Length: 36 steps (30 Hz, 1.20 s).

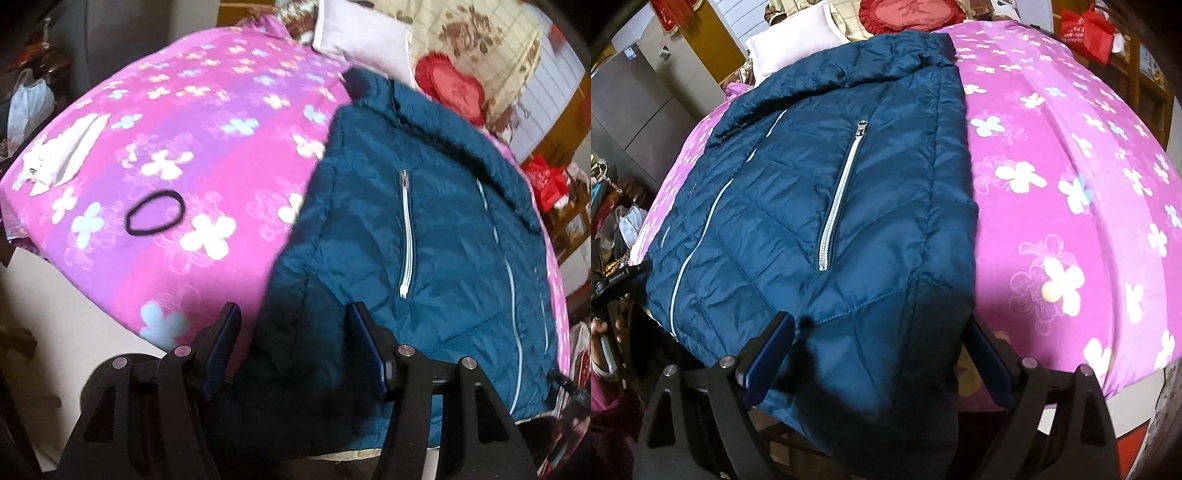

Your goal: Fold large clothes

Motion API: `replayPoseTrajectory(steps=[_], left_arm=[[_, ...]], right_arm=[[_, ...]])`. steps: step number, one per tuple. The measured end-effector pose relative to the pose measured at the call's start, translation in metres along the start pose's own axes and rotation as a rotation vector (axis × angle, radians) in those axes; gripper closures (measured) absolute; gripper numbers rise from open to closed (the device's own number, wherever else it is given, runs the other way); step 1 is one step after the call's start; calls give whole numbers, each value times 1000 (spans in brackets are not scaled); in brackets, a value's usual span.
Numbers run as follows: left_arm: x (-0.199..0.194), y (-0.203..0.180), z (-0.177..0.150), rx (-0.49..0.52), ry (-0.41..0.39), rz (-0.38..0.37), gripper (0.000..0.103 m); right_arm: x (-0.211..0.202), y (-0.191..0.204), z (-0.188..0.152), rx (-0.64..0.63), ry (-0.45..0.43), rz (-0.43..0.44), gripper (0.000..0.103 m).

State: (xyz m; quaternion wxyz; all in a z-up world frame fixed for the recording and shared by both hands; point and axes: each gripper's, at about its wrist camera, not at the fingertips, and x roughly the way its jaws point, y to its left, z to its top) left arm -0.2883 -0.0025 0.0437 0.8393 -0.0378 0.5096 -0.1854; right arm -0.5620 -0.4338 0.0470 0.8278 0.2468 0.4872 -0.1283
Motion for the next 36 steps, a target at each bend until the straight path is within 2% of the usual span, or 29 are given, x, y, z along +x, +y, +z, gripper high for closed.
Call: replayPoseTrajectory(steps=[2, 9, 12, 16, 23, 32, 34, 36], left_arm=[[-5, 7, 3, -23, -22, -10, 62], [10, 11, 1, -36, 38, -11, 62], [11, 4, -2, 3, 28, 9, 62], [12, -7, -6, 44, 28, 32, 61], [12, -8, -9, 55, 18, 39, 61], [13, -12, -9, 70, 14, 57, 60], [13, -12, -10, 74, 12, 61, 60], [13, -13, -10, 77, 12, 63, 60]], right_arm=[[1, -1, 0, 2, 2, 7, 9], [6, -3, -1, -7, 5, 9, 9], [6, 1, -2, -20, -1, 18, 9], [6, 4, -4, -16, -8, 81, 9], [7, 6, -3, -16, -22, 95, 10], [10, 14, -4, -75, -12, 59, 10], [10, 16, -4, -94, -13, 47, 16], [10, 21, -4, -139, -13, 23, 39]])
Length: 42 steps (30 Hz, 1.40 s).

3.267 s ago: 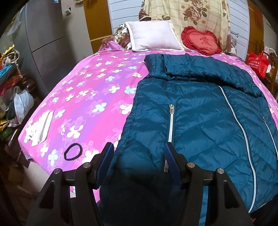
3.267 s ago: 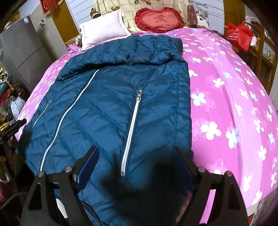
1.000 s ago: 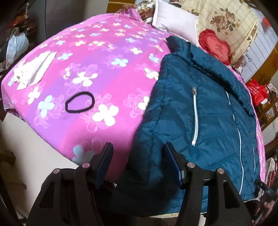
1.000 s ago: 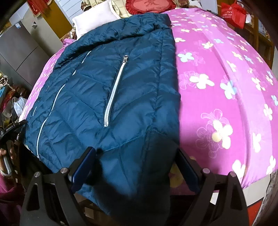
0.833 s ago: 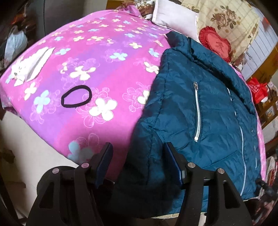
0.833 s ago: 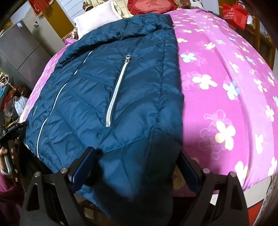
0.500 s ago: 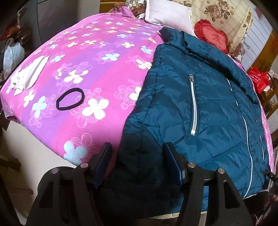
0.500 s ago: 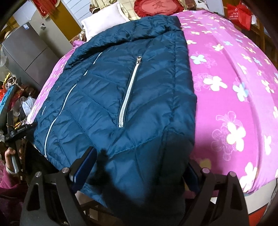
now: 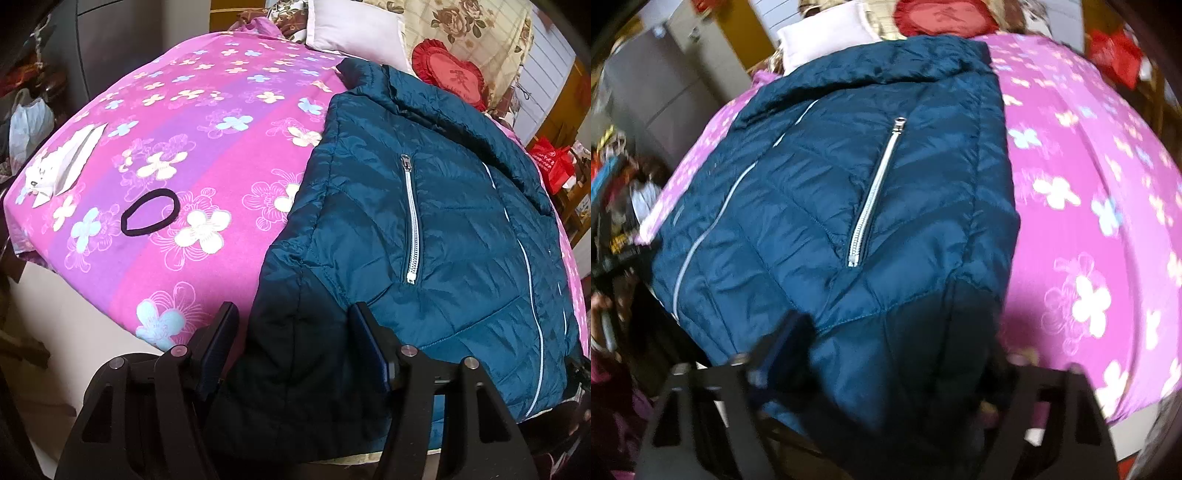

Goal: Fold large clothes
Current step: 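Grasp the jacket hem with both tools, then lift the hem with both tools and fold it toward the collar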

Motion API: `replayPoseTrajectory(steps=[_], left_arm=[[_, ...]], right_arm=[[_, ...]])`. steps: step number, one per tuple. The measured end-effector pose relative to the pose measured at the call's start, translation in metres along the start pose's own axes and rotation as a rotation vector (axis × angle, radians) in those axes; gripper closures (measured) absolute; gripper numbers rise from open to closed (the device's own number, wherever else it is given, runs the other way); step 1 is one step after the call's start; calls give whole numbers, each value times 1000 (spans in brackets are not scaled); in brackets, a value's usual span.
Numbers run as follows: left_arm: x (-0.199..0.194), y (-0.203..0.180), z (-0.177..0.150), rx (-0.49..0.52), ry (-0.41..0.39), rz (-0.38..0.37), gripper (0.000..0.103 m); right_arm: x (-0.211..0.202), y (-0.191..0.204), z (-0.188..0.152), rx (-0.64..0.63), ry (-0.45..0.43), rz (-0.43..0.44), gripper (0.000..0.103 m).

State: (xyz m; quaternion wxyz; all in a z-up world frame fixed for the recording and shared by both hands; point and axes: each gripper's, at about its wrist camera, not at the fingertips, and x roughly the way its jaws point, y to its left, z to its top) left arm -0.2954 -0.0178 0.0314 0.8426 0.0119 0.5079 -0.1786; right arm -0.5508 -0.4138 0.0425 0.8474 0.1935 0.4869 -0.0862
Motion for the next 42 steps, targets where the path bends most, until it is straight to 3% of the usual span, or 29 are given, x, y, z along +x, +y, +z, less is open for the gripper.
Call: replayPoseTrajectory(steps=[3, 8, 14, 16, 18, 21, 24, 32, 42], left_arm=[[0, -1, 0, 8, 4, -1, 60], [0, -1, 0, 9, 1, -1, 60], [0, -3, -2, 18, -6, 6, 60], [-1, -4, -2, 33, -5, -8, 72], [-4, -6, -2, 41, -5, -41, 93], [-14, -12, 1, 64, -28, -46, 103], [-27, -12, 9, 53, -58, -78, 103], [-72, -21, 55, 34, -195, -128, 103], [-79, -49, 157, 9, -321, -101, 103]], right_arm=[[-2, 4, 2, -28, -6, 0, 55], [-2, 11, 4, -84, -4, -27, 58], [0, 7, 4, -55, -13, -2, 57], [-1, 8, 3, -58, -20, -4, 57], [-4, 9, 4, -65, -28, -9, 65], [-13, 14, 9, -88, -54, -14, 76], [-28, 16, 18, -94, -95, -8, 81], [-73, 13, 59, -84, -260, 28, 82], [-89, 10, 149, -63, -381, -5, 82]])
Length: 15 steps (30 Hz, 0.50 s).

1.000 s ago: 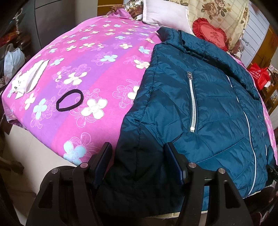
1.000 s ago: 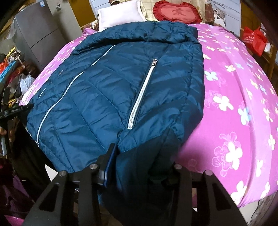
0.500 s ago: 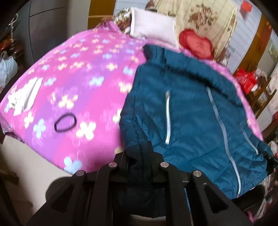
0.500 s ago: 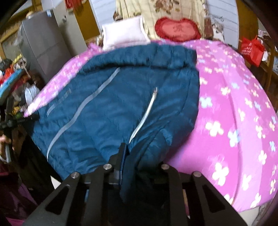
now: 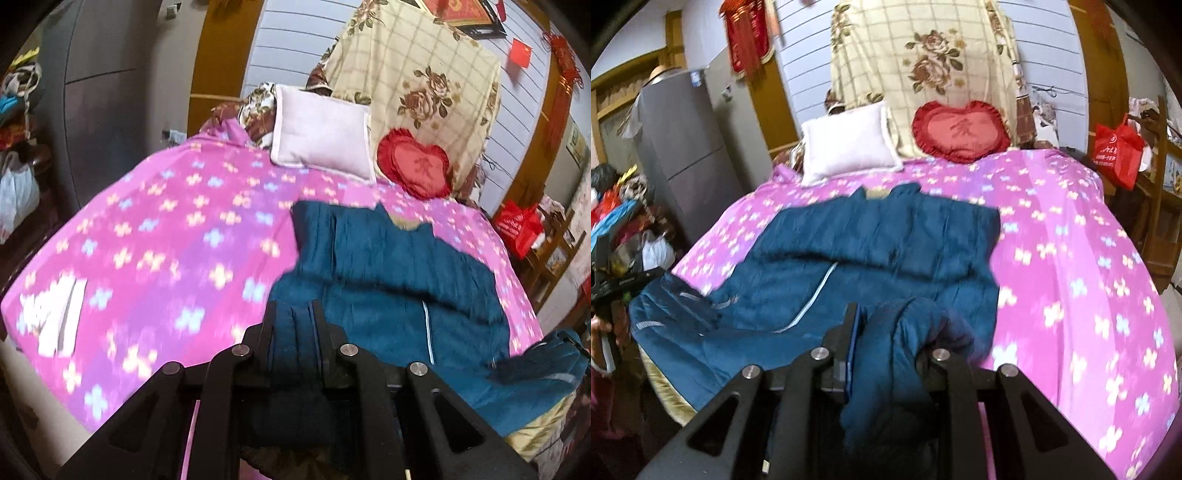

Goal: Fold large clothes
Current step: 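Lift the hem with both tools and fold it toward the collar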

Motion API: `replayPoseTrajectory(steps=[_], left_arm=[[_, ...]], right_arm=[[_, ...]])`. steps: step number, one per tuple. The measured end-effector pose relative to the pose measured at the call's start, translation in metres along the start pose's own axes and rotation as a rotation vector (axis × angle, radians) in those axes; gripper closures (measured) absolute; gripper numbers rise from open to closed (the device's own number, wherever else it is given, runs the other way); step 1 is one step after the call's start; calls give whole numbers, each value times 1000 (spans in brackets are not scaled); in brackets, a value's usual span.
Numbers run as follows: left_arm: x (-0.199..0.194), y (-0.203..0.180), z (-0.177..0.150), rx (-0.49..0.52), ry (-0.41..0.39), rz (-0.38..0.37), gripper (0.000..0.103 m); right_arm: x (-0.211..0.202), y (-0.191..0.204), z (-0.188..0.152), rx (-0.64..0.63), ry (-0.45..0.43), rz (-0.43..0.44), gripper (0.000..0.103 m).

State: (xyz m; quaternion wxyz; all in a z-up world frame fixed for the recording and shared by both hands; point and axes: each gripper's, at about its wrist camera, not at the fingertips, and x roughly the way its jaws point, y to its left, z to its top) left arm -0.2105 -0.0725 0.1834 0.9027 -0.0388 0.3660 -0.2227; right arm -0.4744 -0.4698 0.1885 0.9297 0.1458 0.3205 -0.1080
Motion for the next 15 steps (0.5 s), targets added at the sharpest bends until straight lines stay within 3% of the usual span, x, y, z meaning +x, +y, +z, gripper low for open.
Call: replayPoseTrajectory(steps=[7, 15], left_arm=[[64, -25, 67, 3, -24, 58, 103], [167, -42, 127, -42, -16, 138, 103]], right_arm=[[60, -26, 64, 72, -31, -53, 83], [149, -77, 125, 199, -11, -84, 83]])
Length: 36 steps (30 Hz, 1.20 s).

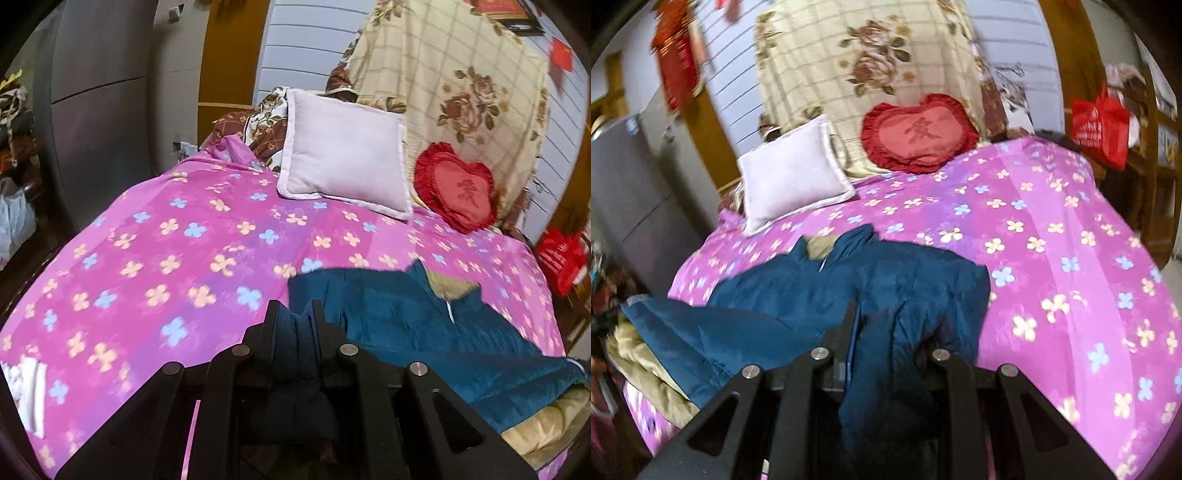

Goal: Fold large clothes
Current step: 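Lift the hem with both tools and fold it toward the collar, then lay the folded hem on the collar and open both tools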

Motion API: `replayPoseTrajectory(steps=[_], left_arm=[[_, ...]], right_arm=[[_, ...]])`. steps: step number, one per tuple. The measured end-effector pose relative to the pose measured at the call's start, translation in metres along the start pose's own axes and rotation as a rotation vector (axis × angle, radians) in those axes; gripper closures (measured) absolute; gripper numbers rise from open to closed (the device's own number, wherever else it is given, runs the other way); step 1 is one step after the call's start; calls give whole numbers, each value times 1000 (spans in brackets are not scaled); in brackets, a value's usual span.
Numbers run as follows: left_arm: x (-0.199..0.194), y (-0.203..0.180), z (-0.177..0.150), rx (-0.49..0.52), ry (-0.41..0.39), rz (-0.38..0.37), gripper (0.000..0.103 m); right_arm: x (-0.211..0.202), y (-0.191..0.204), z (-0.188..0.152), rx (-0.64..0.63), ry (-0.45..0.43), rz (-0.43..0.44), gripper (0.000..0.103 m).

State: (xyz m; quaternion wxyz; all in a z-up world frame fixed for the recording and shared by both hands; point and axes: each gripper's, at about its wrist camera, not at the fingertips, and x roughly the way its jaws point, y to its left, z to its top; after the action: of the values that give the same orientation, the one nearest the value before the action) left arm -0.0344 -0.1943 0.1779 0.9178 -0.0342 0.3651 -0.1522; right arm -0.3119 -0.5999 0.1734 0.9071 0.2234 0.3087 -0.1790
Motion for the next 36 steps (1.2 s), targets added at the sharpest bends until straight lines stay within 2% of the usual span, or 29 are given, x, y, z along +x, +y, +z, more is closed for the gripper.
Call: replayPoseTrajectory(steps=[4, 7, 10, 12, 15, 16, 17, 18, 20, 21, 24, 26, 29, 31, 33, 34, 36], left_arm=[[50, -10, 12, -12, 12, 16, 103], [88, -9, 12, -29, 68, -32, 103], [102, 8, 10, -108, 118, -118, 90], [93, 20, 12, -146, 102, -145, 68], [62, 33, 16, -147, 33, -159, 64], [53, 33, 16, -128, 27, -162, 64], [42, 32, 13, -97, 20, -163, 64], [34, 30, 11, -69, 13, -160, 64], [19, 23, 2, -6, -10, -161, 64], [14, 18, -4, 25, -14, -164, 64], [16, 1, -21, 93, 21, -166, 64], [23, -8, -31, 111, 48, -160, 64], [40, -21, -42, 116, 90, -140, 64], [48, -28, -46, 111, 94, -136, 64], [53, -34, -48, 114, 78, -120, 64], [56, -38, -48, 118, 75, -110, 64], [66, -43, -48, 124, 83, -89, 64]], right_arm=[[53, -11, 22, 28, 13, -37, 83], [86, -21, 32, 47, 25, -57, 83], [124, -38, 33, 121, 61, -72, 82], [142, -50, 27, 186, 76, -56, 80], [155, -55, 23, 228, 64, -39, 76], [156, -55, 23, 233, 58, -35, 74], [156, -55, 24, 241, 52, -27, 67], [154, -55, 25, 250, 45, -12, 54], [147, -53, 29, 262, 26, 27, 36], [139, -51, 34, 263, 5, 36, 32], [113, -39, 43, 234, -49, 48, 26], [94, -29, 46, 192, -88, 20, 23], [54, -14, 47, 121, -220, -64, 9], [28, -7, 48, 92, -317, -104, 8], [19, 2, 50, 43, -317, -43, 8], [22, 9, 49, 0, -285, -25, 8], [42, 30, 43, -118, -192, -42, 8]])
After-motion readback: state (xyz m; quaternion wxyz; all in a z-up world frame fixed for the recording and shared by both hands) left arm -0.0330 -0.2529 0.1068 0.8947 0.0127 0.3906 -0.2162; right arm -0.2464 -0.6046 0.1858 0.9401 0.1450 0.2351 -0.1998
